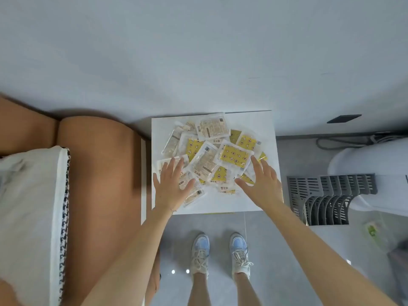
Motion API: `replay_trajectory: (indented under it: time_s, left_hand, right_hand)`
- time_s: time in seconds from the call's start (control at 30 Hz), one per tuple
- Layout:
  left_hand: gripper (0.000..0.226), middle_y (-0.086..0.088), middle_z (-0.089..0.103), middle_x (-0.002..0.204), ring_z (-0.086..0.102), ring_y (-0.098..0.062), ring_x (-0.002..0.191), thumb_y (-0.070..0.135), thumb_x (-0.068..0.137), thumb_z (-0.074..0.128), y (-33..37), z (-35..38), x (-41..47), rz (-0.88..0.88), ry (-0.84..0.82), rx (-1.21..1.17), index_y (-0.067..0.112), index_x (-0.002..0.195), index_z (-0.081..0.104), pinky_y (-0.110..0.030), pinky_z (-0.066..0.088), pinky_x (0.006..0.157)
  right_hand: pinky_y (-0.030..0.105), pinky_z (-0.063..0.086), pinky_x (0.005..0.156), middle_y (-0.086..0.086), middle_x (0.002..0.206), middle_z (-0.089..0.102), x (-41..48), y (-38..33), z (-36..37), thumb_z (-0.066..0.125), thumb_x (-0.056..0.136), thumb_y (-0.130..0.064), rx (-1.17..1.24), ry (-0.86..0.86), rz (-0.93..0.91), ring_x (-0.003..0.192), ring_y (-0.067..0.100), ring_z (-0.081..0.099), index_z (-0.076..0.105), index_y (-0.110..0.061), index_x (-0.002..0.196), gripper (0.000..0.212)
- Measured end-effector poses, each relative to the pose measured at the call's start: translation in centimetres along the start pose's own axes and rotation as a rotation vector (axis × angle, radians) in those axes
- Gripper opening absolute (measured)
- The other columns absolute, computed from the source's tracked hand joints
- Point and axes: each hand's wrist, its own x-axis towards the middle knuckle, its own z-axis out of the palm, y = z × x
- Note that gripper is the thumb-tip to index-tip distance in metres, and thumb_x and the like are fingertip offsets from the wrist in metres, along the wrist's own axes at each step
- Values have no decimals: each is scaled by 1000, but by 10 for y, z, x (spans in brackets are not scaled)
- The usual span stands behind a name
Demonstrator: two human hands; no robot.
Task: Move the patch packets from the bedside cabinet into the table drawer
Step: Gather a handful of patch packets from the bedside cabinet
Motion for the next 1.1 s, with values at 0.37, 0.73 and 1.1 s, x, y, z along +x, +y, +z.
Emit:
replay_trajectory:
  time_s: [0.37, 0.73, 1.1]
  left_hand:
    - [72, -7, 12, 158, 7, -26, 147, 53, 86, 57, 23, 34, 38, -310, 187, -200, 25, 146, 29, -54, 9, 116]
    - [105, -6, 24, 150, 16, -29, 140, 77, 61, 53, -32, 29, 58, -230, 64, -129, 31, 148, 18, -53, 24, 109]
    - [86, -11, 41, 123, 33, -30, 120, 63, 67, 70, -51, 31, 40, -191, 73, 133, 18, 133, 37, -37, 22, 104]
  right_hand:
    - [54, 21, 114, 8, 160, 7, 52, -10, 36, 66, 76, -63, 400, 71, 321, 146, 33, 12, -2, -19, 154, 112]
    - [45, 36, 103, 8, 136, 31, 74, 6, 41, 77, 77, -39, 319, 142, 190, 125, 28, 38, 44, -19, 132, 68]
    - [32, 51, 77, 5, 97, 64, 55, -2, 44, 65, 87, -12, 805, 230, 199, 88, 21, 62, 51, -16, 92, 16]
